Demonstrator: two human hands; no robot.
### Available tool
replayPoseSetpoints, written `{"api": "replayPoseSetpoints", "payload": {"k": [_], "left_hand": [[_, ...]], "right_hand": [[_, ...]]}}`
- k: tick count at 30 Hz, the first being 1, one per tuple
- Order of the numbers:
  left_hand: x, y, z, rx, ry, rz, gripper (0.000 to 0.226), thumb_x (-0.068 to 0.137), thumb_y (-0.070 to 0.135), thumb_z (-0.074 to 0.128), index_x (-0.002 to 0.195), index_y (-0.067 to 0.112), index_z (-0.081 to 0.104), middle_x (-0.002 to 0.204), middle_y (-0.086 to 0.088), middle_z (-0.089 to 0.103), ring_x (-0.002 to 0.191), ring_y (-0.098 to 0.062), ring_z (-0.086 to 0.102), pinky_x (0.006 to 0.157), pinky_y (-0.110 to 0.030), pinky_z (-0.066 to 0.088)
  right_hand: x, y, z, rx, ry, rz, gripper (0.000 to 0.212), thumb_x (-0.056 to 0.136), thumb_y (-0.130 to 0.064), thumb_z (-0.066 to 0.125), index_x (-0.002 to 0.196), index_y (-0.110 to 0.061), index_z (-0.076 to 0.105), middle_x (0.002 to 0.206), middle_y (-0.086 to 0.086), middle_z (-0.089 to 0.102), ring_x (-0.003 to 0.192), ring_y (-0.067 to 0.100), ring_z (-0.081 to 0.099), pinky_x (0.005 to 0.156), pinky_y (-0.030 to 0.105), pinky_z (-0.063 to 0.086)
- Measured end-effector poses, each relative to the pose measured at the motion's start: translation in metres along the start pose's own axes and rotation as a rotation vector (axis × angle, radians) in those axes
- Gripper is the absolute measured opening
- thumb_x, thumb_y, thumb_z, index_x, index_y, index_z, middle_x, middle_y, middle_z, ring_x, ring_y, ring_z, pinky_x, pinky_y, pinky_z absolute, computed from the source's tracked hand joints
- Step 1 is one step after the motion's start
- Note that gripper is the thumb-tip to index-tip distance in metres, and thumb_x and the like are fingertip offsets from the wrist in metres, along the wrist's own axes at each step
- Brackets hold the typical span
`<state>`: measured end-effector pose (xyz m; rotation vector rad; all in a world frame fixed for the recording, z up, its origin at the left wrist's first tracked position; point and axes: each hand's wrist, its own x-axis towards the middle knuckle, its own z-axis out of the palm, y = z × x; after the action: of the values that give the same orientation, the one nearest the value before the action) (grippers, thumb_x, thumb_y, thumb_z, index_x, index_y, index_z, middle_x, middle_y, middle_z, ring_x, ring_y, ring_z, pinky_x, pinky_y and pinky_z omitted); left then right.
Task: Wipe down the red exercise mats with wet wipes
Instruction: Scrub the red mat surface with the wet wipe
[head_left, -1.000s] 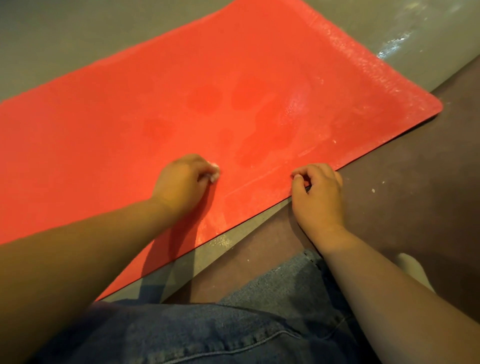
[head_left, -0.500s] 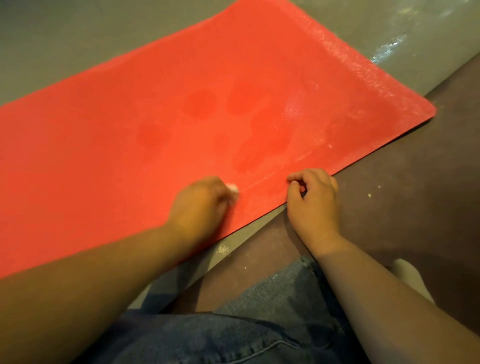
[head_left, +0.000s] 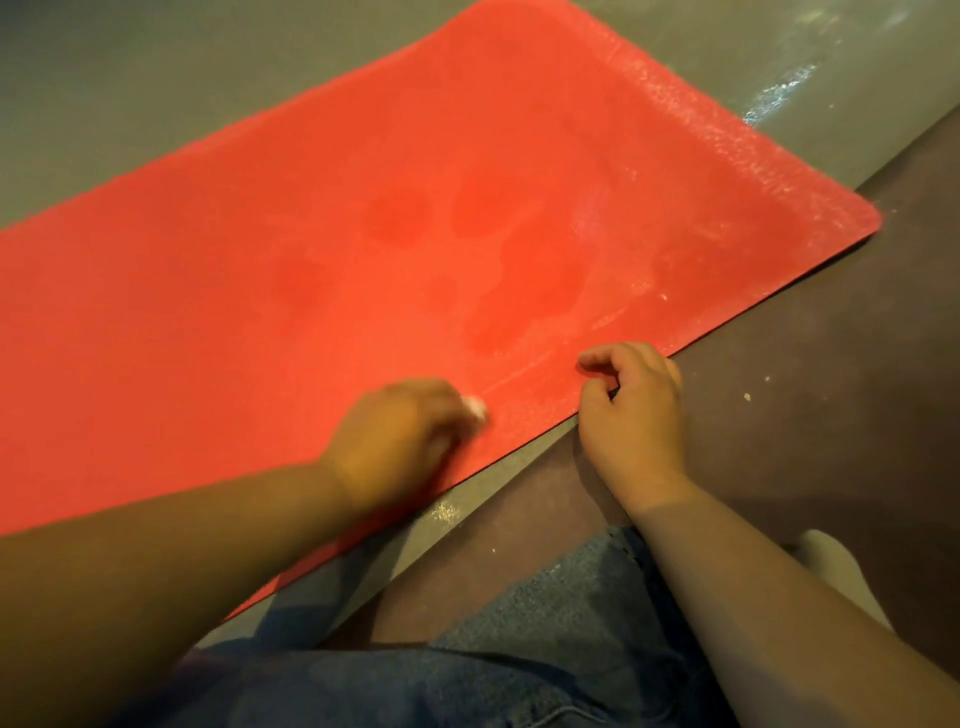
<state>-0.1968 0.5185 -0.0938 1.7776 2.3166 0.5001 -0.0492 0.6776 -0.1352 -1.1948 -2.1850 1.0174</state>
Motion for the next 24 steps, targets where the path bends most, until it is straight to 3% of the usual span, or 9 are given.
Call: {"api": "replayPoseSetpoints", "payload": {"k": [2,3,7,9,11,16,18,21,24], "left_hand": [[-0.002,-0.006,-0.008,0.037,-0.146,0.211,0.022,0.087,0.029,0.055,0.087,0.022,0.076,0.091,0.003,0.072,0.081,-0.019,0.067,0.065,-0.023,0.051],[0.009,-0.018,-0.013,0.067,-0.124,0.167,0.02,0.087,0.028,0.057,0.089,0.021,0.076,0.094,0.001,0.072,0.084,-0.021,0.067,0.067,-0.025,0.05],[0.067,-0.094,-0.031,0.064,0.32,-0.567,0.018,0.087,0.017,0.063,0.1,0.016,0.075,0.11,-0.008,0.07,0.103,-0.025,0.064,0.081,-0.031,0.046],[0.07,-0.095,-0.021,0.107,0.332,-0.701,0.024,0.087,0.01,0.056,0.102,0.014,0.074,0.112,-0.013,0.069,0.105,-0.031,0.061,0.083,-0.034,0.044],[0.057,-0.063,-0.002,0.102,0.27,-0.56,0.023,0.087,0.008,0.057,0.099,0.017,0.075,0.11,-0.008,0.069,0.103,-0.029,0.062,0.084,-0.029,0.042],[-0.012,0.009,0.006,-0.11,-0.098,0.145,0.017,0.077,0.012,0.07,0.088,0.023,0.076,0.095,0.007,0.073,0.086,-0.009,0.066,0.076,-0.017,0.048],[0.0,0.0,0.0,-0.145,-0.09,0.122,0.019,0.075,0.01,0.069,0.088,0.02,0.077,0.094,0.005,0.073,0.084,-0.006,0.066,0.076,-0.017,0.05],[0.061,-0.034,-0.012,-0.078,0.279,-0.276,0.02,0.08,0.006,0.064,0.092,0.016,0.077,0.101,-0.003,0.073,0.096,-0.01,0.063,0.079,-0.015,0.041],[0.082,-0.049,-0.004,-0.04,0.296,-0.471,0.023,0.082,0.001,0.061,0.094,0.012,0.076,0.106,-0.008,0.071,0.103,-0.023,0.064,0.085,-0.022,0.04]], "right_hand": [[0.0,-0.001,0.0,0.0,0.006,0.004,0.028,0.082,-0.009,0.045,0.09,-0.032,0.06,0.099,-0.016,0.052,0.105,0.011,0.041,0.086,0.033,0.044],[0.0,-0.001,0.0,-0.001,0.009,0.001,0.028,0.082,-0.01,0.045,0.09,-0.032,0.06,0.099,-0.017,0.052,0.105,0.01,0.04,0.086,0.033,0.044],[0.0,0.002,-0.001,0.001,0.011,-0.02,0.029,0.082,-0.008,0.046,0.09,-0.031,0.06,0.098,-0.015,0.053,0.103,0.011,0.041,0.086,0.032,0.043],[0.001,0.002,0.0,0.007,0.029,-0.037,0.029,0.08,-0.006,0.048,0.088,-0.031,0.059,0.095,-0.014,0.054,0.101,0.013,0.043,0.085,0.032,0.043],[0.001,0.001,0.002,0.016,0.04,-0.022,0.03,0.08,-0.006,0.048,0.086,-0.034,0.057,0.094,-0.015,0.053,0.1,0.012,0.041,0.084,0.033,0.043],[0.002,0.0,0.004,0.029,0.03,0.011,0.029,0.081,-0.01,0.046,0.087,-0.036,0.056,0.096,-0.017,0.053,0.101,0.008,0.039,0.088,0.035,0.044],[0.002,0.001,0.003,0.033,0.024,0.006,0.028,0.081,-0.01,0.046,0.088,-0.035,0.057,0.096,-0.017,0.053,0.102,0.009,0.039,0.088,0.035,0.044],[0.001,0.001,0.002,0.034,0.02,-0.008,0.029,0.081,-0.008,0.047,0.089,-0.033,0.059,0.095,-0.016,0.054,0.102,0.01,0.041,0.088,0.033,0.043],[0.001,0.002,0.001,0.043,0.025,-0.001,0.029,0.081,-0.007,0.047,0.09,-0.032,0.059,0.095,-0.016,0.054,0.101,0.009,0.04,0.087,0.032,0.043]]}}
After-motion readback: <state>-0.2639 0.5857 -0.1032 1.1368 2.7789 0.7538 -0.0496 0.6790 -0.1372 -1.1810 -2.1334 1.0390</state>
